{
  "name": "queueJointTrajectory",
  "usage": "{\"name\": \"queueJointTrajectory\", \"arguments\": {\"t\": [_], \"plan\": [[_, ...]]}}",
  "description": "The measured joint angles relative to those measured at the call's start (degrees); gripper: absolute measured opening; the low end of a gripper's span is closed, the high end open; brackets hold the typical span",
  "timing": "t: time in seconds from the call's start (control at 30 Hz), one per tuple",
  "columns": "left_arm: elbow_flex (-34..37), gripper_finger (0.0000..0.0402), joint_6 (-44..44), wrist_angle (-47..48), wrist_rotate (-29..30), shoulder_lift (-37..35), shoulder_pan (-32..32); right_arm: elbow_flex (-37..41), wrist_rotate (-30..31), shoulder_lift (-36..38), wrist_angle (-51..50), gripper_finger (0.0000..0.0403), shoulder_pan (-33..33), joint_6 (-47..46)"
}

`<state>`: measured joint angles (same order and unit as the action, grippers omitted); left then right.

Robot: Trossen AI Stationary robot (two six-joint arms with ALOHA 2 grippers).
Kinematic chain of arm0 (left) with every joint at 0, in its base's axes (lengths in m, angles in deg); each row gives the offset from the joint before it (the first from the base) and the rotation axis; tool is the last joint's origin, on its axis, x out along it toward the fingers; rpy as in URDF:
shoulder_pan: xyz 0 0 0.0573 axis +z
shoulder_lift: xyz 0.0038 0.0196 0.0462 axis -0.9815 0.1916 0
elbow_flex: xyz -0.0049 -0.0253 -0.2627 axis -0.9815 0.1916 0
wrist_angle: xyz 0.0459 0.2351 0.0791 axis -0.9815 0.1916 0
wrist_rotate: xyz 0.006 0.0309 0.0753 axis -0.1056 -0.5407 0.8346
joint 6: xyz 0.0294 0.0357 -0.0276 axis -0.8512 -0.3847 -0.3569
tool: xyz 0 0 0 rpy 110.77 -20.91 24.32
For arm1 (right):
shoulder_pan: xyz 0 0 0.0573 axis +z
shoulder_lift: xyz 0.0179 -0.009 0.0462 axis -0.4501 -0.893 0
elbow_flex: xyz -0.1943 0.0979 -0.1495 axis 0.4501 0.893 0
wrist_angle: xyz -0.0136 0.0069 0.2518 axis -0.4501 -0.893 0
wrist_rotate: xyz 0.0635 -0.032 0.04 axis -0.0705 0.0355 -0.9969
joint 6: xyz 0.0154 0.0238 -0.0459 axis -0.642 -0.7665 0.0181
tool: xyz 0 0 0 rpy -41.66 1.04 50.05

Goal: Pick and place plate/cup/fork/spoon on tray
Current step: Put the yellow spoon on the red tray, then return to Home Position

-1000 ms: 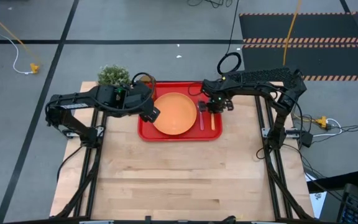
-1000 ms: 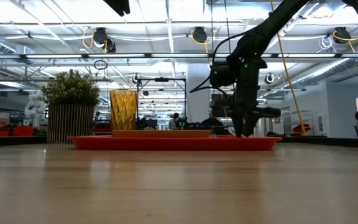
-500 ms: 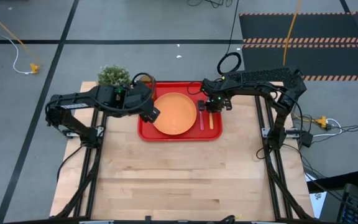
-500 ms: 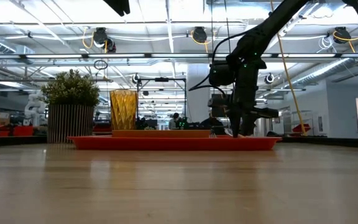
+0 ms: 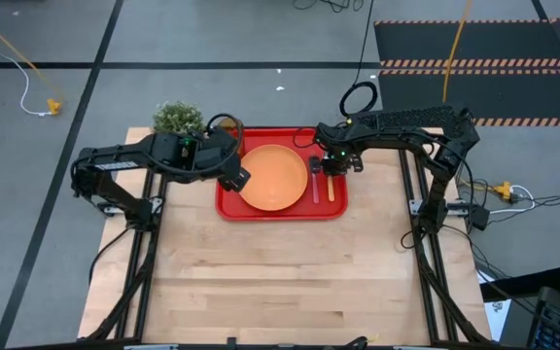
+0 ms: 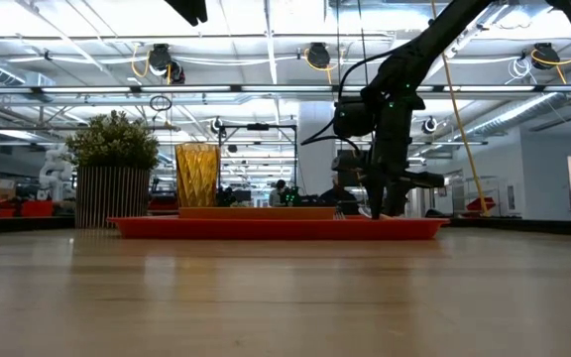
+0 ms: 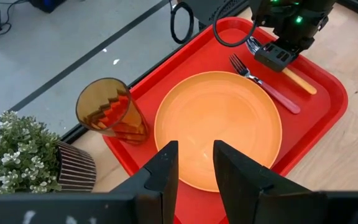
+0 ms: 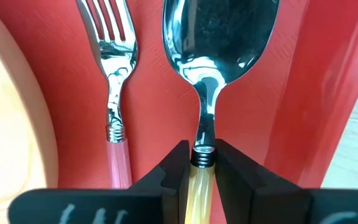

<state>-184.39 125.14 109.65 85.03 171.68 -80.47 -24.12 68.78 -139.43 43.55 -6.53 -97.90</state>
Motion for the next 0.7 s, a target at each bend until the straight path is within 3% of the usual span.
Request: {"name": "queueJointTrajectory", "arguments": {"t": [0.43, 0.7], "plan": [[0.0, 0.0104, 0.1, -0.01, -1.85, 0.01, -0.01, 0.0, 0.19, 0.02, 0.0, 0.0062, 0.0, -0.02], [0.0, 0.0104, -0.05, 0.01, -2.97, 0.02, -0.02, 0.0, 0.22, 0.05, 0.04, 0.0131, 0.01, -0.61]]}}
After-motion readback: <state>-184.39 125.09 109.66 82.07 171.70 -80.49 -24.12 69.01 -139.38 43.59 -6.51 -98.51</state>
